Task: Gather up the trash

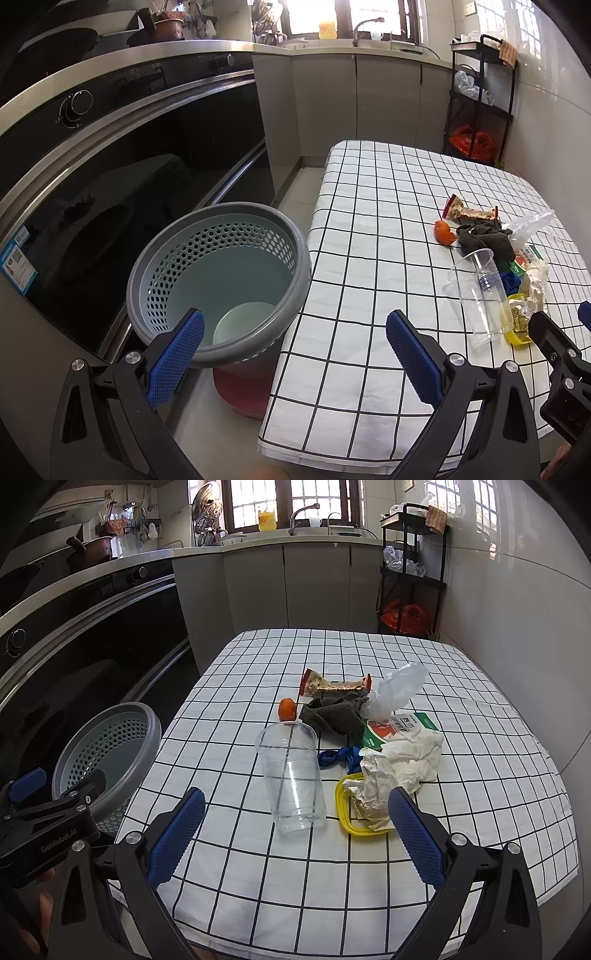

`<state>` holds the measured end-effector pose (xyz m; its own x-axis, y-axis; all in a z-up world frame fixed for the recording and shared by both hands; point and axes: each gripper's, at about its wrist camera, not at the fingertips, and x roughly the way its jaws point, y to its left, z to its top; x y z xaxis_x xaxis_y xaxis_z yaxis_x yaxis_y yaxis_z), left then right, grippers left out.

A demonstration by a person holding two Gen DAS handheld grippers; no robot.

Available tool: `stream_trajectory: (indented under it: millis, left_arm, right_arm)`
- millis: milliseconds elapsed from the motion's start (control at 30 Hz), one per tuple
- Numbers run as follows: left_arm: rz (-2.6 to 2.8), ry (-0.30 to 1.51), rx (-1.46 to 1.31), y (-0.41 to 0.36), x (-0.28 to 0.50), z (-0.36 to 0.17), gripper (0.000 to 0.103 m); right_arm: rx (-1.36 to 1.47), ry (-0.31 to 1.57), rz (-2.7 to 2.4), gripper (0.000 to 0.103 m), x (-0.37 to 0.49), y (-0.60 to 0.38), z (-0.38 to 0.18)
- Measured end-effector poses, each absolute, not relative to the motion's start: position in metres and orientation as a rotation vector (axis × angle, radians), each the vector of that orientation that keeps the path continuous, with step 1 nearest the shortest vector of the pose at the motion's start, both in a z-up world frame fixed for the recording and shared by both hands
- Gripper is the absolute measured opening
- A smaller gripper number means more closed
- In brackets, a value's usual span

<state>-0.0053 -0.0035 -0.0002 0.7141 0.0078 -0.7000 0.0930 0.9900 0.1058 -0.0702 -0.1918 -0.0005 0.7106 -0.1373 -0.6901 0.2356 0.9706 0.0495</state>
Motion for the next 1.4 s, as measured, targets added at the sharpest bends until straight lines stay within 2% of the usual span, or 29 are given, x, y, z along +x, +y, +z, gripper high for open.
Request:
stream_trajectory:
  millis: [1400]
  left_arm:
    - [-0.038,0.733,0.129,0.0044,-0.0103,0.0047,0.097]
  right_arm:
    - [0.134,0.745,-0.201,0.095,-0.0683,-0.1883,0.0001]
